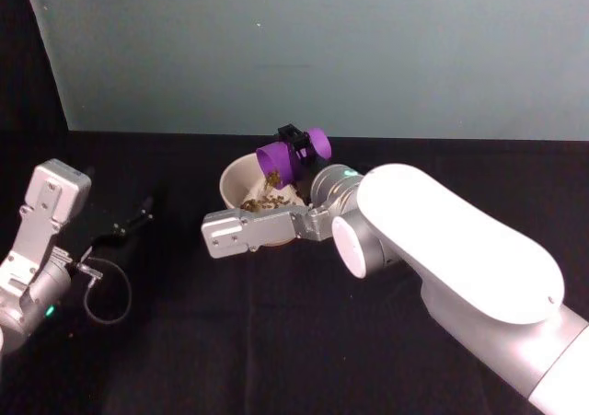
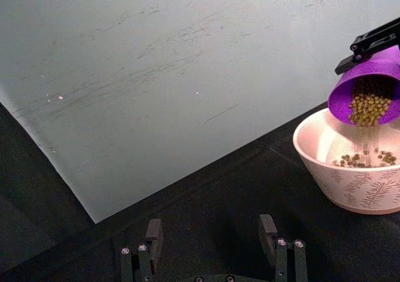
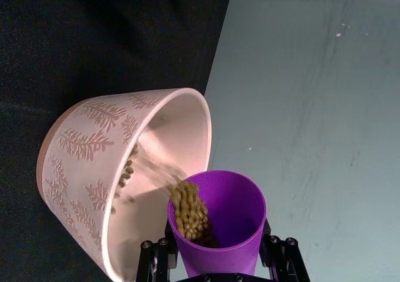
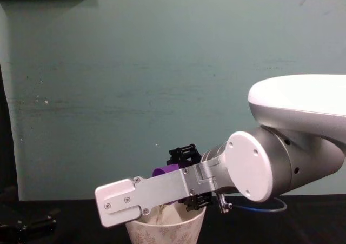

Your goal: Pick up the cup and pour the mung beans from the cup into the bowl.

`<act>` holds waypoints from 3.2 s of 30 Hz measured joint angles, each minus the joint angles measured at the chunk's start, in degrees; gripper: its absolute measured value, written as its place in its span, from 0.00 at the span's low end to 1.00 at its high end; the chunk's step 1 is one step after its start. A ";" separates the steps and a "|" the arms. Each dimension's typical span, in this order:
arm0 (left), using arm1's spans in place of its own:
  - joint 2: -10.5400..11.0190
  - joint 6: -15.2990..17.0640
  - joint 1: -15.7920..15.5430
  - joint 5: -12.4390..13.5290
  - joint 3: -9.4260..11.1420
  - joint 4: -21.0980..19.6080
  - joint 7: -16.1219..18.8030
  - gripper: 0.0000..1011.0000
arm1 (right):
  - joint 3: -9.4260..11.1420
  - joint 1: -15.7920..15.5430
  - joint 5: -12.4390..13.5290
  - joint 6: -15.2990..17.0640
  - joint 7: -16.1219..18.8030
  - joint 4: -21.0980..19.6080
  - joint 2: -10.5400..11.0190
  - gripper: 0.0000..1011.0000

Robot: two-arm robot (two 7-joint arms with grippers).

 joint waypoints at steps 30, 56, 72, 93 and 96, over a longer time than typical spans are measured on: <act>0.00 0.00 0.00 0.00 0.00 0.00 0.00 1.00 | -0.51 -0.08 -4.03 1.15 0.53 -0.44 -0.16 0.72; 0.00 0.00 0.00 0.00 0.00 0.00 0.00 1.00 | -4.45 1.86 -11.94 1.44 2.94 0.24 -0.49 0.72; 0.00 0.00 0.00 0.00 0.00 0.00 0.00 1.00 | -8.59 3.15 -18.76 1.40 4.86 0.55 -0.17 0.72; 0.00 0.00 0.00 0.00 0.00 0.00 0.00 1.00 | -18.50 4.92 -37.58 0.90 5.49 0.23 1.85 0.72; 0.00 0.00 0.00 0.00 0.00 0.00 0.00 1.00 | -19.25 5.12 -39.67 0.95 5.95 0.47 1.94 0.72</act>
